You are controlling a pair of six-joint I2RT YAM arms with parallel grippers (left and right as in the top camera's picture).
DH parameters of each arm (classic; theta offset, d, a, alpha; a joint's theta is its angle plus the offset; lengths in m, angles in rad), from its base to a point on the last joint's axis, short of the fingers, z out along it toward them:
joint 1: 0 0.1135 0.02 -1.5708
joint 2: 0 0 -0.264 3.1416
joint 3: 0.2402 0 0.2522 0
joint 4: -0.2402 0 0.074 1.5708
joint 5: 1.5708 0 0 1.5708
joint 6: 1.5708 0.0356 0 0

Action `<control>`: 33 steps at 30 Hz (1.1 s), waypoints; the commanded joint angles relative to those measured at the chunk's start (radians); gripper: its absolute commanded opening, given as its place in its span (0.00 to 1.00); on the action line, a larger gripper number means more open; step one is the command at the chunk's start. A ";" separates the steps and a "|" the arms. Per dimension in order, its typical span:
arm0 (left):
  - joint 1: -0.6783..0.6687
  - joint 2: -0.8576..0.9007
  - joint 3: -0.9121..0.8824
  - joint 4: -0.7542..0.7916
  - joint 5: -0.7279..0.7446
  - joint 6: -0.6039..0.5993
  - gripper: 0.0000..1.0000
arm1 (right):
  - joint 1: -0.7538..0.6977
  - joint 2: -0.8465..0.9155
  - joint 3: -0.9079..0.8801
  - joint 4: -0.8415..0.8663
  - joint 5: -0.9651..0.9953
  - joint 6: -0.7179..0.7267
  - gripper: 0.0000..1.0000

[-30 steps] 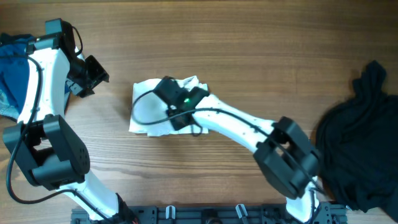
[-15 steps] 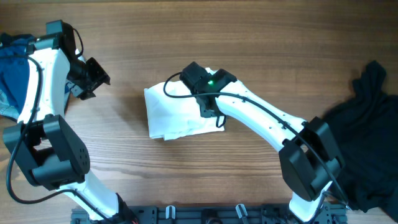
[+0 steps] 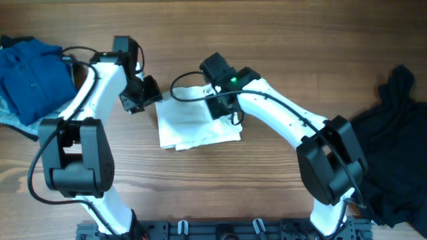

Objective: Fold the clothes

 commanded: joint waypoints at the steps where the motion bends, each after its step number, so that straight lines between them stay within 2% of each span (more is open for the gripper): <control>1: -0.041 -0.001 -0.039 0.033 0.008 0.005 0.60 | -0.034 0.015 -0.009 -0.013 -0.068 0.019 0.32; 2: -0.047 -0.001 -0.043 0.034 0.008 0.005 0.60 | -0.036 0.015 -0.009 -0.023 -0.074 0.018 0.14; 3: -0.049 -0.001 -0.046 0.036 0.008 0.005 0.60 | -0.036 0.015 -0.009 -0.034 -0.075 0.019 0.04; 8: -0.050 -0.001 -0.047 0.032 0.008 0.005 0.60 | -0.036 0.015 -0.009 -0.111 -0.130 -0.005 0.04; 9: -0.050 -0.001 -0.047 0.033 0.008 0.005 0.61 | -0.036 0.015 -0.009 -0.111 -0.129 -0.009 0.06; 11: -0.050 -0.001 -0.047 0.032 0.008 0.005 0.60 | -0.036 0.015 -0.009 -0.103 -0.130 -0.059 0.49; 12: -0.050 -0.001 -0.047 0.032 0.008 0.005 0.60 | -0.036 0.014 -0.008 -0.087 -0.129 -0.088 0.59; 15: -0.050 -0.001 -0.047 0.032 0.008 0.005 0.61 | -0.036 0.014 -0.005 -0.014 -0.163 -0.087 0.57; 18: -0.050 -0.001 -0.047 0.032 0.008 0.005 0.61 | -0.035 0.015 -0.006 0.000 -0.225 -0.086 0.45; 23: -0.050 -0.001 -0.047 0.028 0.008 0.005 0.62 | -0.035 0.040 -0.016 -0.002 -0.217 -0.073 0.30; 25: -0.050 -0.001 -0.047 0.024 0.008 0.005 0.61 | -0.037 0.045 -0.016 -0.002 -0.212 -0.057 0.05; 28: -0.050 -0.001 -0.047 0.021 0.008 0.005 0.62 | -0.042 0.044 -0.016 -0.016 -0.130 0.031 0.04; 30: -0.050 -0.001 -0.047 0.016 0.008 0.005 0.62 | -0.064 0.044 -0.016 -0.075 0.014 0.202 0.04; 33: -0.050 -0.001 -0.047 0.010 0.008 0.005 0.62 | -0.114 0.044 -0.016 -0.173 0.111 0.379 0.04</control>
